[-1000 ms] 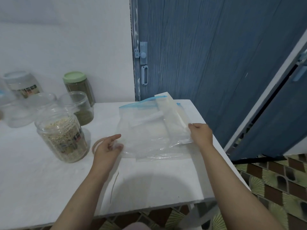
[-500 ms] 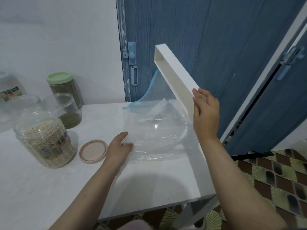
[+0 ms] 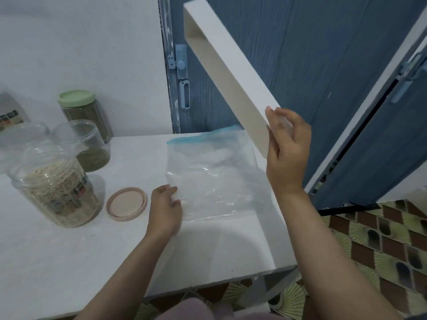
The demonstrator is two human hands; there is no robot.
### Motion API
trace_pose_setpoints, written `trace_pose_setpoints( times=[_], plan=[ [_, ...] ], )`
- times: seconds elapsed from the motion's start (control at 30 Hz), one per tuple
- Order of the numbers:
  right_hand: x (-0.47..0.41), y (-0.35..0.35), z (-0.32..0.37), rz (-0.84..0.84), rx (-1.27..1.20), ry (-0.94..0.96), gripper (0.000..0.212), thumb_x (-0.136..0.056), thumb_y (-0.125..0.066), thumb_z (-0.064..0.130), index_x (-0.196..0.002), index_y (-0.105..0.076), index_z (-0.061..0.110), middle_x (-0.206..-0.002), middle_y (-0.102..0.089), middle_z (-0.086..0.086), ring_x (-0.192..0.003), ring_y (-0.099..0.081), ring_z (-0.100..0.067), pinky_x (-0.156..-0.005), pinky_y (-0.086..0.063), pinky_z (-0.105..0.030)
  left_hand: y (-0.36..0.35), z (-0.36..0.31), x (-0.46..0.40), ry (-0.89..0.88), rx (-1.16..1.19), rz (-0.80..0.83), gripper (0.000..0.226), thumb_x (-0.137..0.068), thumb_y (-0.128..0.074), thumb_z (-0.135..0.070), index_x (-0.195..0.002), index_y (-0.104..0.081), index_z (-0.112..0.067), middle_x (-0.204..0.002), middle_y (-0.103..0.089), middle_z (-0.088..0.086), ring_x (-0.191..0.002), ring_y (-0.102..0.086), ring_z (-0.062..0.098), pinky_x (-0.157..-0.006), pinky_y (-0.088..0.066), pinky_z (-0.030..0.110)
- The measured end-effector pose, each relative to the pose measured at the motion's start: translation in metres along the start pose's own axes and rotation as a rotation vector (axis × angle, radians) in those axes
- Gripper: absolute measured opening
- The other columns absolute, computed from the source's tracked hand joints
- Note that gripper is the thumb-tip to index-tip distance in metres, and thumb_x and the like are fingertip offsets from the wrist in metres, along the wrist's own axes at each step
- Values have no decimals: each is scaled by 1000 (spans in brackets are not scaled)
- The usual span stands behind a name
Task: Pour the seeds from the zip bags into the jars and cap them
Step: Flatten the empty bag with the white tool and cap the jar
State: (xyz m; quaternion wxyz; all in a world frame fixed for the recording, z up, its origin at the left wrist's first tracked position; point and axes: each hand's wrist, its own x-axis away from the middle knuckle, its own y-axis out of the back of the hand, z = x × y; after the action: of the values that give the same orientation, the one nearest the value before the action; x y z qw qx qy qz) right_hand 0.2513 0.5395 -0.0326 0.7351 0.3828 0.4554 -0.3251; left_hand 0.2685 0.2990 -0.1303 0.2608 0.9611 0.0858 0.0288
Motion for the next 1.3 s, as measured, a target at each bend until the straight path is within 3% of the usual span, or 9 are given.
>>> trace_pose_setpoints(
  times=[0.2, 0.37, 0.5, 0.6, 0.73, 0.87, 0.93, 1.13, 1.3],
  plan=[
    [5, -9, 16, -46, -168, -276, 33, -101, -50, 5, -132, -62, 7, -122, -54, -3, -115, -52, -19, -99, -44, -24, 9, 3, -3, -29, -77, 10, 45, -96, -59, -7, -140, -49, -2, -145, -34, 7, -114, -50, 20, -95, -31, 18],
    [30, -16, 44, 262, -352, -691, 34, -105, -43, 14, -136, -57, 18, -126, -51, 7, -103, -45, 19, -92, -36, -10, 12, 6, -8, -157, -383, 71, 48, -99, -55, -15, -144, -46, -2, -155, -33, 9, -139, -32, 31, -112, -26, 32],
    [55, -29, 64, 482, -453, -861, 43, -106, -37, 11, -138, -53, 35, -114, -48, 24, -96, -42, 30, -79, -29, 6, 10, 5, -6, -154, -679, 129, 52, -106, -36, -31, -154, -28, -13, -167, -1, 6, -151, -2, 31, -120, -9, 42],
    [71, -40, 74, 606, -432, -861, 47, -107, -32, 8, -136, -56, 37, -121, -49, 16, -101, -47, 17, -83, -29, 7, 6, 5, -4, -177, -768, 121, 55, -108, -23, -34, -158, -16, -13, -166, 17, 5, -152, 17, 29, -122, 5, 46],
    [86, -52, 75, 721, -320, -778, 47, -105, -33, 5, -135, -59, 30, -134, -51, 7, -97, -47, 17, -85, -31, 4, 1, 11, -6, -186, -806, 170, 57, -107, -18, -34, -158, -10, -11, -166, 13, 6, -152, 17, 26, -121, 10, 47],
    [97, -57, 70, 819, -101, -574, 54, -98, -36, 0, -141, -54, 27, -137, -57, 3, -117, -55, -19, -104, -41, -33, -1, 18, -8, -162, -781, 239, 57, -107, -20, -31, -158, -7, -10, -167, 10, 7, -153, 11, 24, -122, 4, 46],
    [96, -55, 66, 891, -12, -527, 61, -93, -36, -5, -144, -51, 25, -133, -61, 3, -117, -55, -29, -103, -40, -42, 0, 22, -8, -162, -784, 264, 57, -108, -18, -33, -158, -6, -9, -167, 11, 7, -154, 9, 24, -123, 3, 44],
    [94, -42, 40, 1025, 311, -523, 55, -87, -46, -2, -136, -53, 23, -128, -61, 9, -144, -26, -18, -109, -21, -35, 1, 25, -10, -166, -798, 295, 57, -108, -17, -32, -158, -3, -8, -166, 14, 7, -154, 10, 23, -124, 4, 41],
    [76, -21, 12, 1058, 327, -709, 39, -80, -41, -8, -105, -68, 6, -105, -61, -7, -119, -55, -30, -93, -47, -36, 2, 29, -10, -176, -771, 283, 56, -108, -18, -30, -158, -4, -8, -166, 13, 7, -154, 9, 22, -123, 5, 39]
  ],
)
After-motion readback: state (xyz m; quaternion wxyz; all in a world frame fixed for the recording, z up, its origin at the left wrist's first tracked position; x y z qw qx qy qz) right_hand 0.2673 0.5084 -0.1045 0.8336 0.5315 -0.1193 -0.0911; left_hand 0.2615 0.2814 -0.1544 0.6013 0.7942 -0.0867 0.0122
